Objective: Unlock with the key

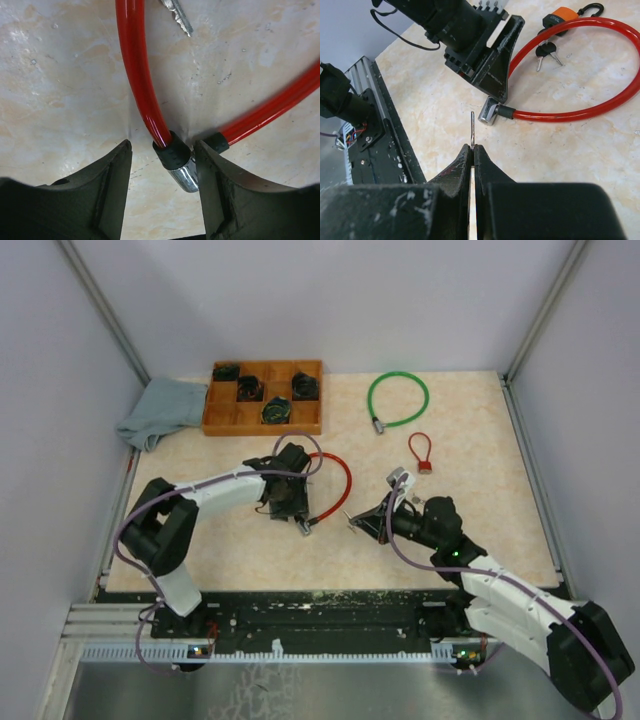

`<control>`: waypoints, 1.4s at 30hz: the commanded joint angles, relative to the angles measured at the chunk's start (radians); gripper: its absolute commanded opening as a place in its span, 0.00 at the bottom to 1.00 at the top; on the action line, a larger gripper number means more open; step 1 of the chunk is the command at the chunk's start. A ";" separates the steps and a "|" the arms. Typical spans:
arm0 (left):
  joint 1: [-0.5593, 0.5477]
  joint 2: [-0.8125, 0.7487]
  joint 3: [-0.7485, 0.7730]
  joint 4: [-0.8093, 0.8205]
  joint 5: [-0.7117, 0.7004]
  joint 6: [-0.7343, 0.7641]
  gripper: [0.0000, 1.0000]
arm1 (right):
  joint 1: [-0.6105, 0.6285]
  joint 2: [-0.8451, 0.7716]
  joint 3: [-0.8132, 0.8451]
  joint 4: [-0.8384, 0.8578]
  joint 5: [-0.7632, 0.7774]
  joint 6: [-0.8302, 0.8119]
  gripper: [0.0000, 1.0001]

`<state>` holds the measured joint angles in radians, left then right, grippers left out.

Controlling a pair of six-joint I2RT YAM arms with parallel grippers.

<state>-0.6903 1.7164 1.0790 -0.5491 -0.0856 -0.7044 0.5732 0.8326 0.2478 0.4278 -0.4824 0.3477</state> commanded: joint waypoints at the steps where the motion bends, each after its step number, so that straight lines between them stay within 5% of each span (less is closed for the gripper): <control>1: -0.007 0.046 0.045 -0.046 0.009 -0.035 0.58 | -0.004 -0.024 0.011 0.025 0.013 -0.019 0.00; 8: -0.027 0.089 0.048 -0.026 0.045 -0.049 0.51 | -0.004 -0.009 0.017 0.026 0.008 -0.019 0.00; 19: -0.030 0.018 -0.016 0.075 0.090 -0.101 0.00 | -0.003 0.005 0.023 0.058 0.004 0.030 0.00; 29: -0.021 -0.183 -0.117 0.286 0.112 -0.249 0.00 | 0.093 0.097 0.008 0.205 0.085 0.212 0.00; 42: 0.004 -0.220 -0.259 0.481 0.164 -0.426 0.00 | 0.174 0.375 -0.062 0.494 0.165 0.487 0.00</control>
<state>-0.6971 1.5387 0.8509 -0.2005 0.0425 -1.0458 0.7322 1.1667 0.1844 0.7551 -0.3332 0.7399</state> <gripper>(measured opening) 0.163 0.009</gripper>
